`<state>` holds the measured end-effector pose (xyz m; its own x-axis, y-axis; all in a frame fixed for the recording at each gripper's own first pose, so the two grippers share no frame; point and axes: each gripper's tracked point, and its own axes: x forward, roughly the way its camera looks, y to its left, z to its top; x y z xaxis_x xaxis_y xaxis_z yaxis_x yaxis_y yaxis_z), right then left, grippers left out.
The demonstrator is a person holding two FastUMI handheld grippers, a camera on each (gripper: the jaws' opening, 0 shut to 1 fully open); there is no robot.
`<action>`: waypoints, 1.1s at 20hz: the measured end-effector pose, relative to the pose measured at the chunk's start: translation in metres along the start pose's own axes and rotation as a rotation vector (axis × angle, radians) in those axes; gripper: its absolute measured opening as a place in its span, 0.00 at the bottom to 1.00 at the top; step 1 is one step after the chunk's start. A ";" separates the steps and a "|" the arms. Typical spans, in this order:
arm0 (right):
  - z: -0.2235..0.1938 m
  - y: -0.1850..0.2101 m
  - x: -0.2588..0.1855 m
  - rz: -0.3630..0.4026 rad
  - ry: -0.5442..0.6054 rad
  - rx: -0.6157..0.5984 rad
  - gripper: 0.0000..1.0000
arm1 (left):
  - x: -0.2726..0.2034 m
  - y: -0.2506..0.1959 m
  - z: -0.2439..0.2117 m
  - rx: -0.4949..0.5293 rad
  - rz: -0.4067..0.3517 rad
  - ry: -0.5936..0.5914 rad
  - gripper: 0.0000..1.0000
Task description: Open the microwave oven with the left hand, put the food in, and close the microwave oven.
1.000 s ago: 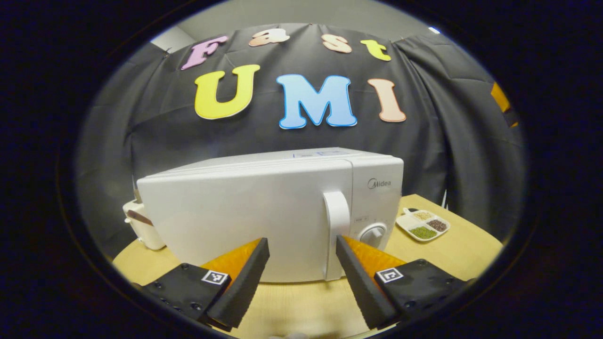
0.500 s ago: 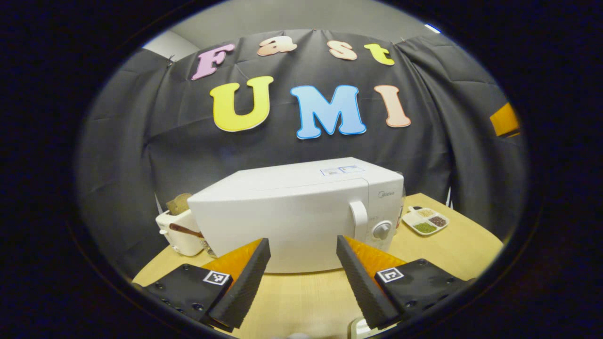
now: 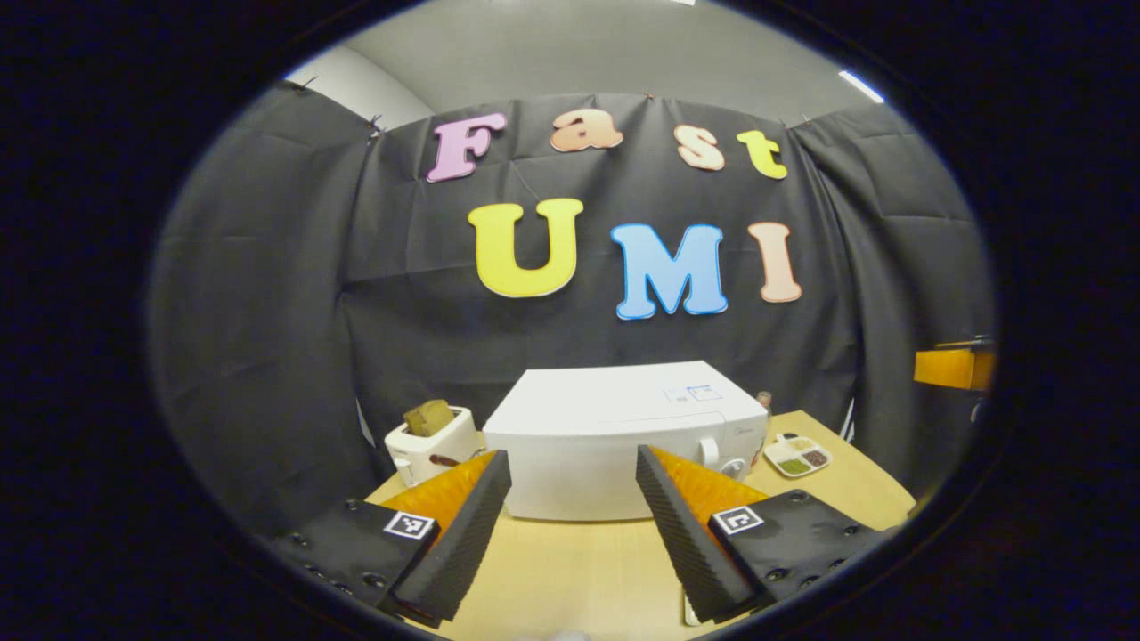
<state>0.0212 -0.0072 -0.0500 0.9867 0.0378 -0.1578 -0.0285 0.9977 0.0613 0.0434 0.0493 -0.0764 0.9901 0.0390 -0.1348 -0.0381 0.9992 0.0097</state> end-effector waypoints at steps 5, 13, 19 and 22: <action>0.004 0.002 -0.022 -0.014 -0.044 -0.008 0.96 | -0.033 -0.006 0.034 -0.016 -0.023 -0.055 1.00; 0.003 0.015 -0.039 -0.016 -0.069 0.013 0.96 | -0.060 -0.013 0.037 -0.024 -0.048 -0.065 0.99; 0.012 0.017 -0.044 -0.036 -0.103 -0.006 0.96 | -0.061 -0.016 0.042 -0.020 -0.066 -0.079 0.97; 0.017 0.017 -0.045 -0.046 -0.120 -0.008 0.96 | -0.060 -0.017 0.042 -0.018 -0.075 -0.080 0.97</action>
<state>-0.0209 0.0067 -0.0249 0.9990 -0.0144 -0.0416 0.0165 0.9987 0.0490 -0.0094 0.0296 -0.0272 0.9979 -0.0352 -0.0546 0.0345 0.9993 -0.0148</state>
